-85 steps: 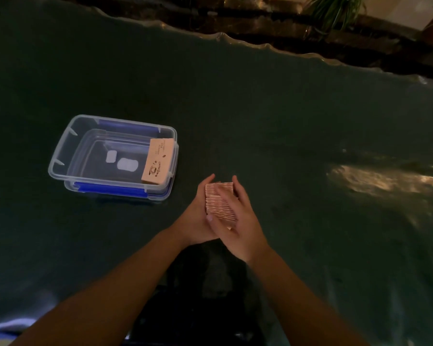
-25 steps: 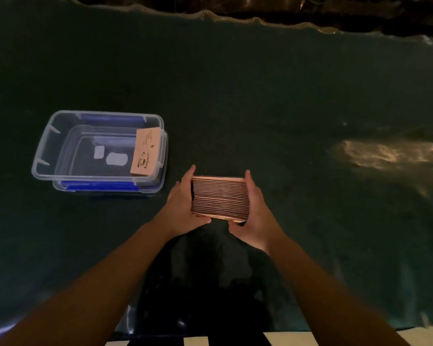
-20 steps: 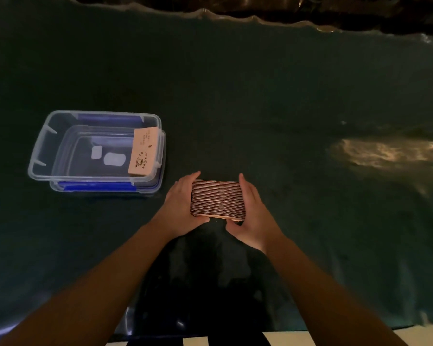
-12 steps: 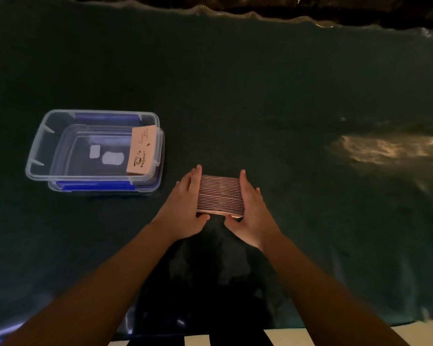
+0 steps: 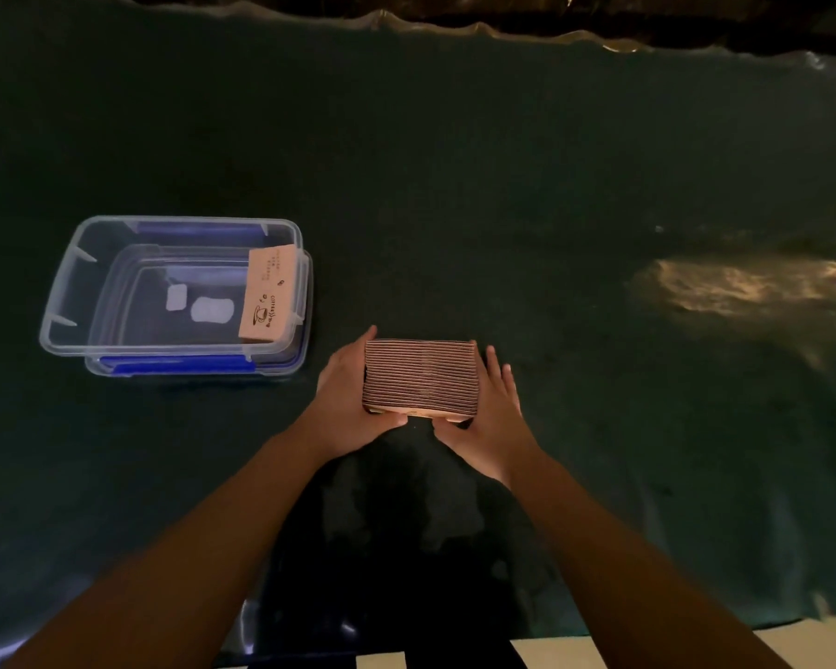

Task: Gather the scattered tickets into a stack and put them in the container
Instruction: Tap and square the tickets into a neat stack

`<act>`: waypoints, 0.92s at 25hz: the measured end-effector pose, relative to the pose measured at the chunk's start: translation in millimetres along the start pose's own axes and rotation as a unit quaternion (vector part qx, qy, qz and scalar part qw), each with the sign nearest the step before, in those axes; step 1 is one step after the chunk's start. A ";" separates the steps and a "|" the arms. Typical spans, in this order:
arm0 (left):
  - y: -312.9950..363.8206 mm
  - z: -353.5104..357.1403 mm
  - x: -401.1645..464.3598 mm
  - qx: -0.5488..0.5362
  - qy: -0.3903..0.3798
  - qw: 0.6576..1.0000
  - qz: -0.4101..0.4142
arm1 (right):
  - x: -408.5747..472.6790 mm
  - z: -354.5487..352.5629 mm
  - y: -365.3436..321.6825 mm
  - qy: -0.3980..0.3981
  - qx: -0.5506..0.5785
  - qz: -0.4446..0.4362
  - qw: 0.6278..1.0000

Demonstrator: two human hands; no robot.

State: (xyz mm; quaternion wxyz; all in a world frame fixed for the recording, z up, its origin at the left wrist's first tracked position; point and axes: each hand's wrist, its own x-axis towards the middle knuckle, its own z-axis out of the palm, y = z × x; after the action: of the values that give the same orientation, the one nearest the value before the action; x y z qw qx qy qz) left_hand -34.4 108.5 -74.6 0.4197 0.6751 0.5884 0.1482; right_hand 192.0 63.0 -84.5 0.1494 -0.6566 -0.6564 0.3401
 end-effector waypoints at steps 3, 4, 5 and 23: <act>-3.5 -1.5 1.5 0.038 -0.011 0.999 0.021 | 2.2 0.9 0.4 -0.013 -0.061 -0.002 0.998; -4.2 -2.8 1.1 0.042 -0.014 0.999 0.027 | 2.5 -0.2 0.4 -0.011 -0.075 0.000 0.997; -5.1 -4.3 0.4 0.042 -0.014 0.999 0.032 | 3.4 -1.4 0.8 -0.007 -0.091 -0.001 0.996; -6.2 -25.2 -3.9 0.064 -0.037 0.997 0.013 | 7.5 -20.5 -5.9 0.015 -0.084 0.011 0.996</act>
State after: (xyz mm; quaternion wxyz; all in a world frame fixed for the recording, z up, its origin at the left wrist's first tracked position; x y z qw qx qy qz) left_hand -57.1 114.4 -62.8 0.3956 0.7128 0.5720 0.0907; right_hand 200.0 75.9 -67.7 0.0997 -0.6791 -0.6732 0.2751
